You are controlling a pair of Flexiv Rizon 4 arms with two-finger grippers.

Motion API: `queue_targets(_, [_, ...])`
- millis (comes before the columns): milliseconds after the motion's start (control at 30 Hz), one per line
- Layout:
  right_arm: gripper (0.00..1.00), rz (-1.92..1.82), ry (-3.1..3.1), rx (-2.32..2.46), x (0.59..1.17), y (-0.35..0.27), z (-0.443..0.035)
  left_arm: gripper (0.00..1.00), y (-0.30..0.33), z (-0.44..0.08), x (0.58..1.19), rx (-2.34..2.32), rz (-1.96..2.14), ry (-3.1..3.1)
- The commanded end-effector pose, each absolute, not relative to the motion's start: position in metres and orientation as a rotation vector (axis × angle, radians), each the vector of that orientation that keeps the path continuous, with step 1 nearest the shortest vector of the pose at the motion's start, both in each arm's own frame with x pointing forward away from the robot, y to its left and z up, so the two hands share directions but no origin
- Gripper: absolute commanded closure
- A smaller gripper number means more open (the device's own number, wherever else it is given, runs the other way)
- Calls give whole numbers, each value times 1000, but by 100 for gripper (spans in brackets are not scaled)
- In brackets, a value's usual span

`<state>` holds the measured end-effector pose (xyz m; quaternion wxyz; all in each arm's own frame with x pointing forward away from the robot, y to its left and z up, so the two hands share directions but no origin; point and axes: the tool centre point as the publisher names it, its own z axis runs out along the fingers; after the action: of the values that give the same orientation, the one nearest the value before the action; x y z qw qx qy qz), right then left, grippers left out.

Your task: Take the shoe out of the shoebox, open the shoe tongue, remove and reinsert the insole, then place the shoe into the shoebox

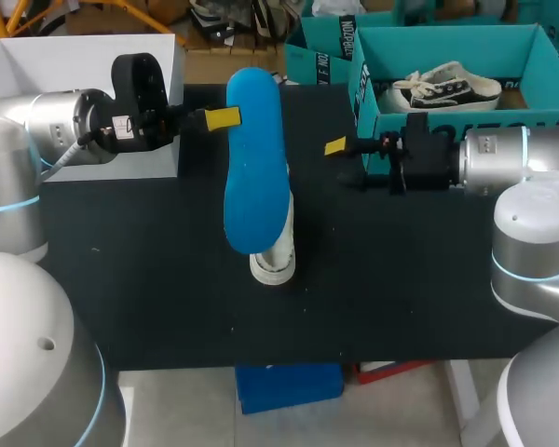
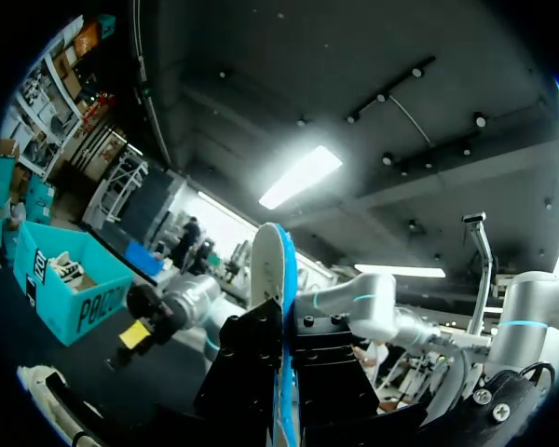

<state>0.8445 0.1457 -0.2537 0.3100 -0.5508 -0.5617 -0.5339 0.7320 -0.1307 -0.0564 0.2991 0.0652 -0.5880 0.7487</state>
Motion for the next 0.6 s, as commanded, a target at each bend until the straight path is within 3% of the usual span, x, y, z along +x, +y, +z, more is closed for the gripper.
queue_targets(33, [0, -1417, -1480, -1462, 842, 147, -254, 100, -131, -57, 731, 174, 1990, -1563])
queue_targets(600, [0, -1417, -1480, -1462, 842, 147, -254, 100, -140, -84, 727, -792, 2327, -2236])
